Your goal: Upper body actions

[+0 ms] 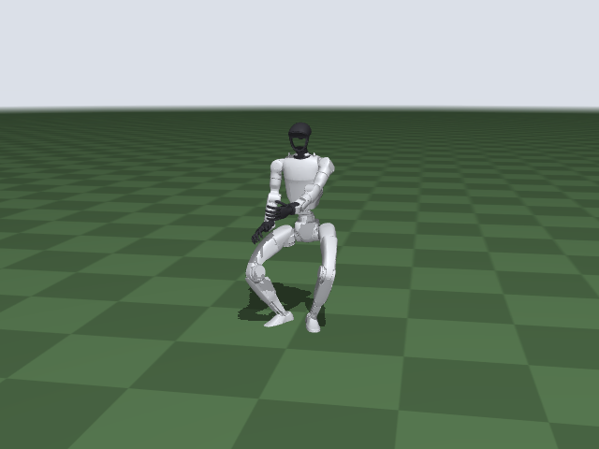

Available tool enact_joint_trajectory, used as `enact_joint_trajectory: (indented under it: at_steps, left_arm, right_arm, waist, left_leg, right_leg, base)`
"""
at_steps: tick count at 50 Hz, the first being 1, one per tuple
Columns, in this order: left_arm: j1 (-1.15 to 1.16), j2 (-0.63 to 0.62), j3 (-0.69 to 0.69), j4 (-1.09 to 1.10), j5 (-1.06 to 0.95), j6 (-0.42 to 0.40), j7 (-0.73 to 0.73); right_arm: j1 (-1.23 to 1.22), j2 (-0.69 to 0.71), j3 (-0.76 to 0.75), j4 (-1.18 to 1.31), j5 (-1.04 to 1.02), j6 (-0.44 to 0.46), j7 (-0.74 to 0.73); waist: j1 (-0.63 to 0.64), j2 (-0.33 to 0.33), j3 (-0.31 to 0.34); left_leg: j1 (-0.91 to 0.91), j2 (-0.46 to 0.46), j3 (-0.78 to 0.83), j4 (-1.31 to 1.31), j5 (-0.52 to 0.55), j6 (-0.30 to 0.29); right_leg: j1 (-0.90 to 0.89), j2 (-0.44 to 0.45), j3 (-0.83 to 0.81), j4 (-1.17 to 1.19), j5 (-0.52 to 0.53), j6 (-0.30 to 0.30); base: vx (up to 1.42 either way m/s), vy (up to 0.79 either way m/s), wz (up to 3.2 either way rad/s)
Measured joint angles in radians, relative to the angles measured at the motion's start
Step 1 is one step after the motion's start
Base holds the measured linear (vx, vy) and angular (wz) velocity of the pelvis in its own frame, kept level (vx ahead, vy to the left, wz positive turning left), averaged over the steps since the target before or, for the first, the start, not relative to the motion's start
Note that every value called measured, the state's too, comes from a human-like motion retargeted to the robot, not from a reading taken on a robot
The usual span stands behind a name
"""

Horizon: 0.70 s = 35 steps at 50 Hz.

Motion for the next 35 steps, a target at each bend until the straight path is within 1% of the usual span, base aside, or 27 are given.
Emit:
enact_joint_trajectory:
  at_steps: [11,17,22,27,32,35]
  left_arm:
    - [0.04,0.041,-0.032,-0.071,0.062,-0.032,0.006]
    - [0.106,0.082,-0.077,-0.209,0.107,-0.1,0.034]
    - [0.184,0.128,-0.114,-0.351,0.172,-0.157,0.1]
    - [0.272,0.204,-0.153,-0.478,0.302,-0.199,0.174]
    - [0.377,0.293,-0.16,-0.571,0.546,-0.249,0.283]
    - [0.437,0.329,-0.164,-0.606,0.64,-0.271,0.362]
  right_arm:
    - [0.005,-0.002,-0.003,0.004,-0.001,-0.004,-0.003]
    - [0.005,-0.003,-0.008,0.002,0.0,-0.003,-0.002]
    - [0.008,-0.002,-0.011,0.001,-0.003,-0.003,-0.002]
    - [0.011,-0.002,-0.016,-0.001,-0.003,-0.004,-0.001]
    - [0.012,-0.001,-0.025,-0.003,-0.003,-0.006,0.0]
    - [0.016,-0.003,-0.026,-0.007,0.0,-0.007,-0.003]
  waist:
    - [-0.004,0.0,-0.007]
    - [0.0,0.002,-0.008]
    - [0.002,0.002,-0.009]
    - [0.005,0.003,-0.011]
    - [0.01,0.004,-0.009]
    - [0.014,0.003,-0.007]
  left_leg:
    - [-0.001,-0.011,0.005,-0.006,0.004,0.002]
    - [-0.002,-0.013,0.005,-0.005,0.005,0.001]
    - [-0.002,-0.013,0.006,-0.006,0.005,0.001]
    - [-0.002,-0.012,0.006,-0.006,0.006,0.001]
    - [-0.002,-0.012,0.007,-0.006,0.006,0.001]
    - [-0.002,-0.013,0.007,-0.007,0.007,0.001]
  right_leg:
    - [-0.006,-0.011,0.007,0.003,-0.001,0.002]
    - [-0.008,-0.012,0.008,0.004,-0.002,0.002]
    - [-0.009,-0.012,0.009,0.003,-0.001,0.001]
    - [-0.01,-0.011,0.01,0.002,0.0,0.001]
    - [-0.011,-0.011,0.011,0.002,0.001,0.001]
    - [-0.011,-0.012,0.011,0.001,0.001,0.001]
  base:
    - [0.0,0.0,0.0]
    - [0.0,0.0,0.0]
    - [0.0,0.0,0.0]
    - [0.0,0.0,0.0]
    - [0.0,0.0,0.0]
    - [0.0,0.0,0.0]
